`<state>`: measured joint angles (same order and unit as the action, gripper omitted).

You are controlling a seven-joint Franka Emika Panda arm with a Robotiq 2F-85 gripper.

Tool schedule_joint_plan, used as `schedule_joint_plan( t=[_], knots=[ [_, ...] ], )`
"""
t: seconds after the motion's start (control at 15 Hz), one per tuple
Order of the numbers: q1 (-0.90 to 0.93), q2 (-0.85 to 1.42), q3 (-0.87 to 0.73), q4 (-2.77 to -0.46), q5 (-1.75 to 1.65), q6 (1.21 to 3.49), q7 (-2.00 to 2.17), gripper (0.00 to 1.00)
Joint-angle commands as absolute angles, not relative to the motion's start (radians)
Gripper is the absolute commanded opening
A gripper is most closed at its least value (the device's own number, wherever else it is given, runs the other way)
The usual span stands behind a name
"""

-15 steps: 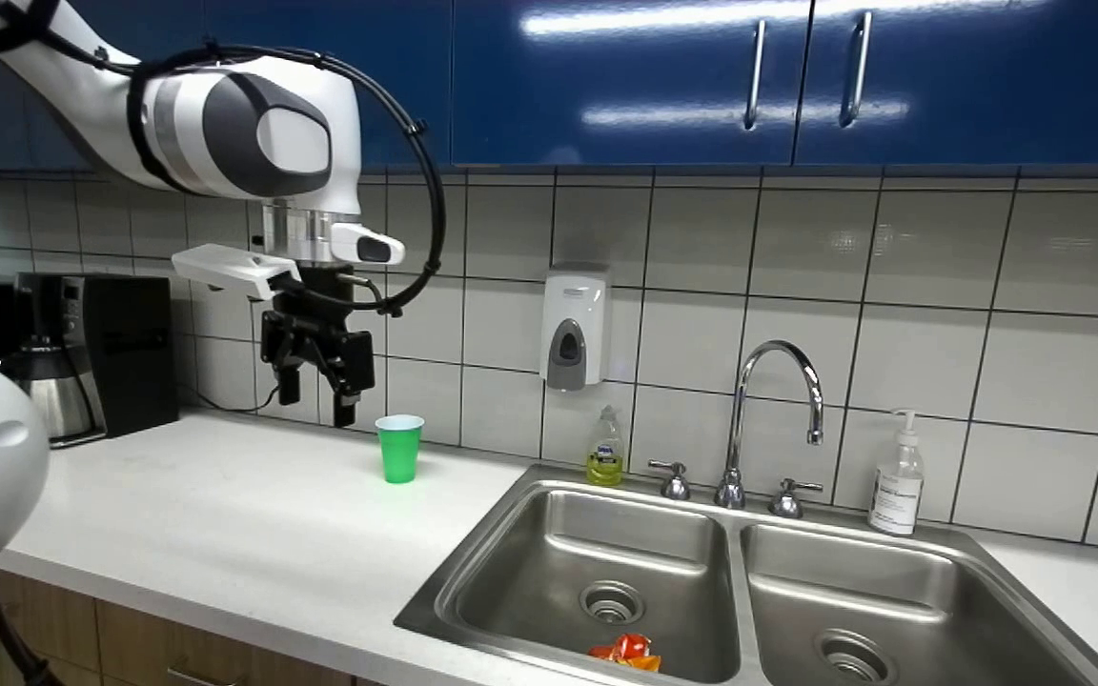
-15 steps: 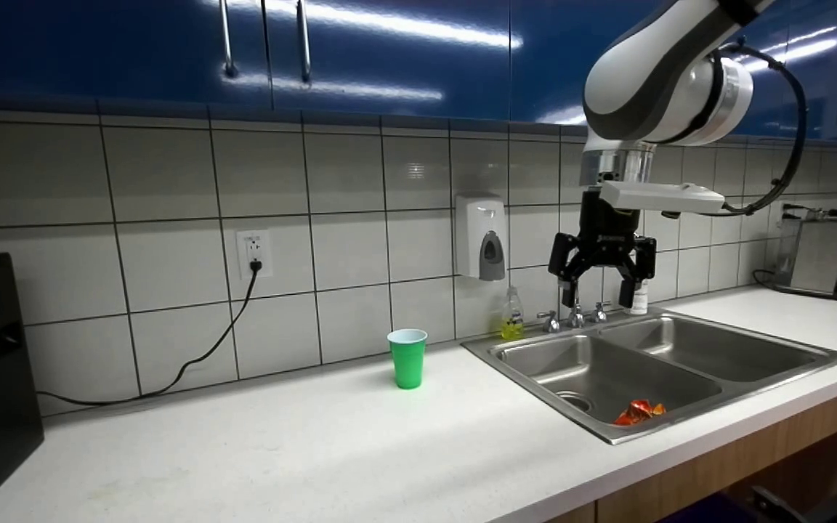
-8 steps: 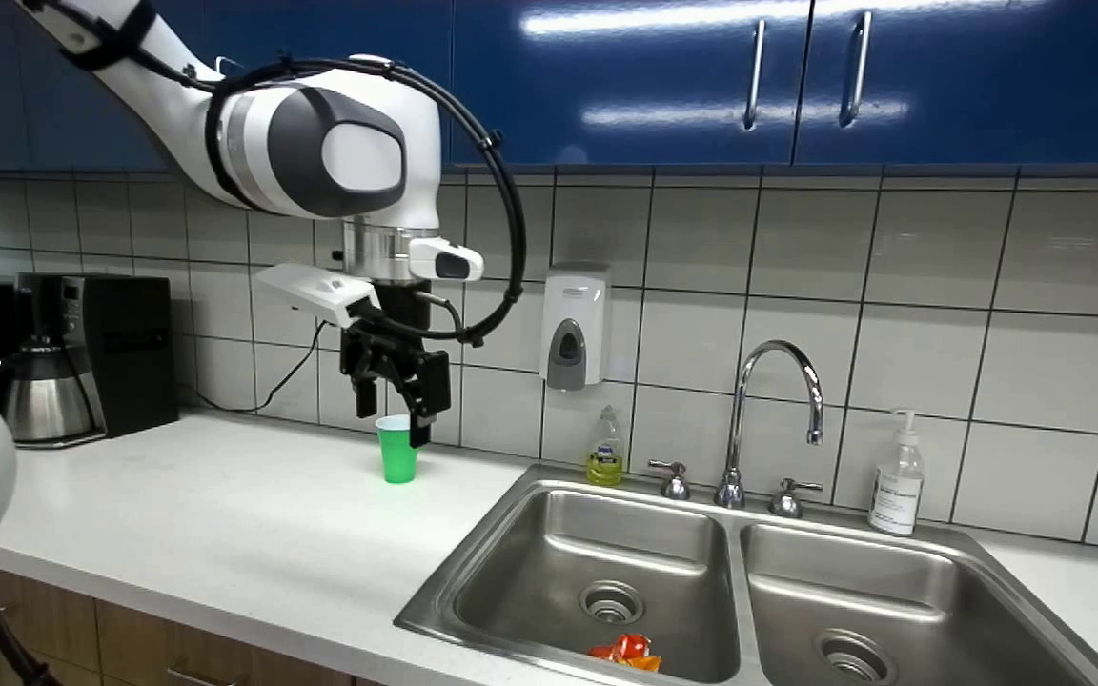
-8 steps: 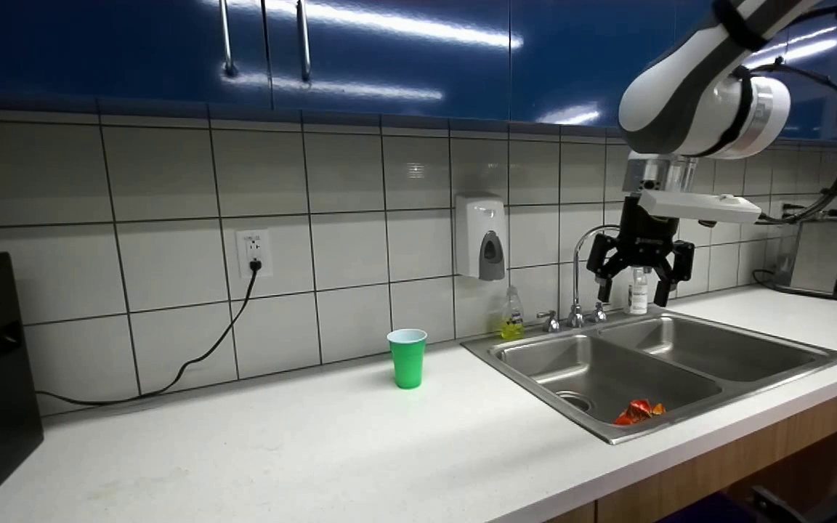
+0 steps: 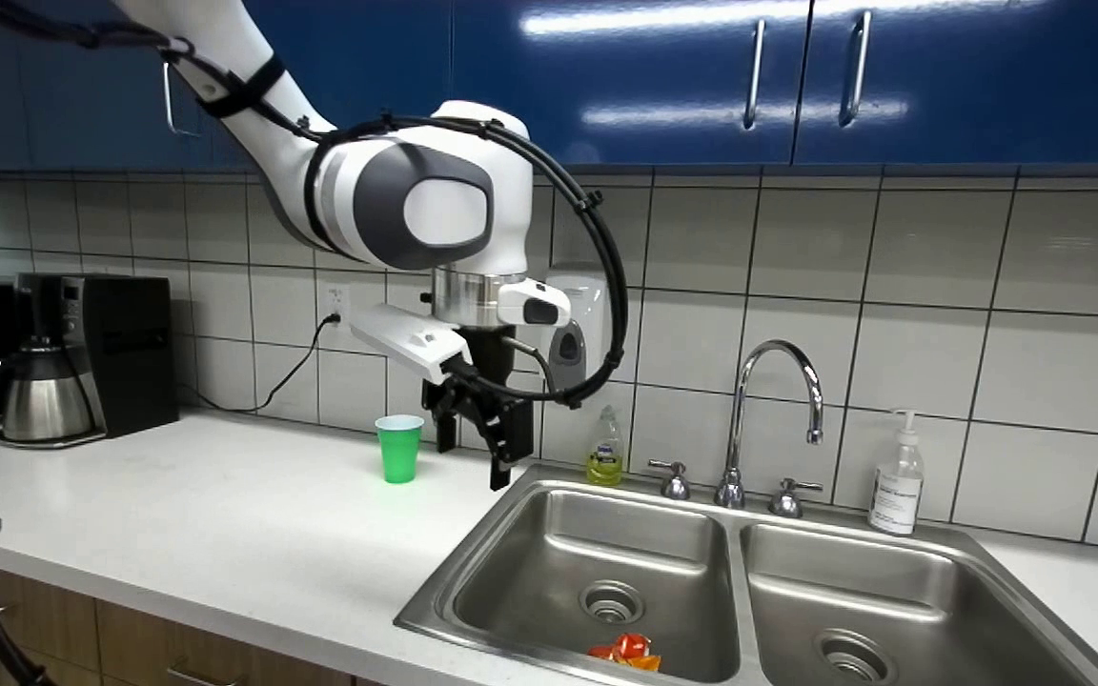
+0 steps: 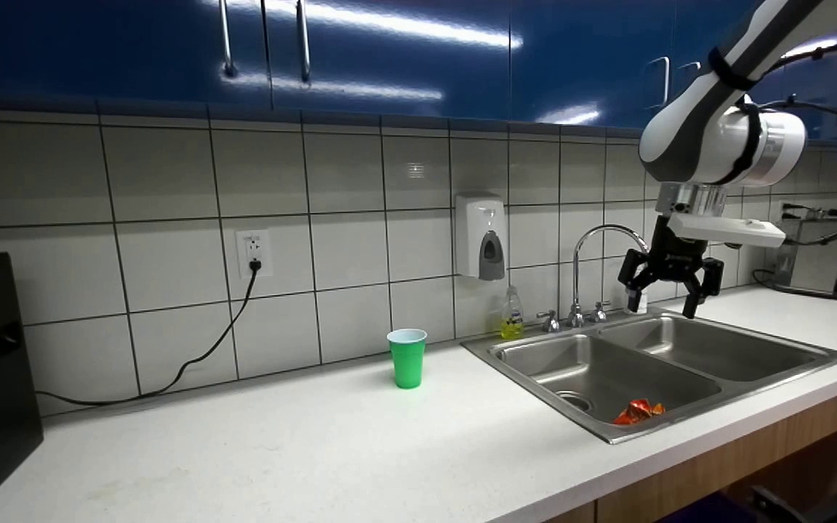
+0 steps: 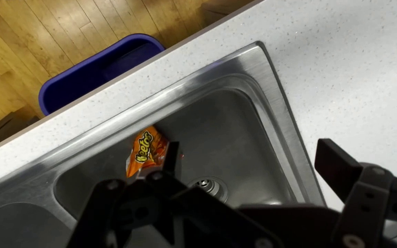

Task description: Remove the orange packet from the sink, then place it on the left counter

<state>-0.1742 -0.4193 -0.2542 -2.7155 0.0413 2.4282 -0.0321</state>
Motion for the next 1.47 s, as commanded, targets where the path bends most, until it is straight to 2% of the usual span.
schedule_joint_plan(
  t=[0.0,0.93,1.4],
  knots=[
    [-0.187,-0.289,-0.292,-2.625,0.065,2.451,-0.105,1.0],
    [-0.217,0.174,-0.297,-2.287,0.114,2.436,-0.136,1.0],
    [-0.229,0.202,-0.276,-2.269,0.096,2.445,-0.127,1.0]
  ],
)
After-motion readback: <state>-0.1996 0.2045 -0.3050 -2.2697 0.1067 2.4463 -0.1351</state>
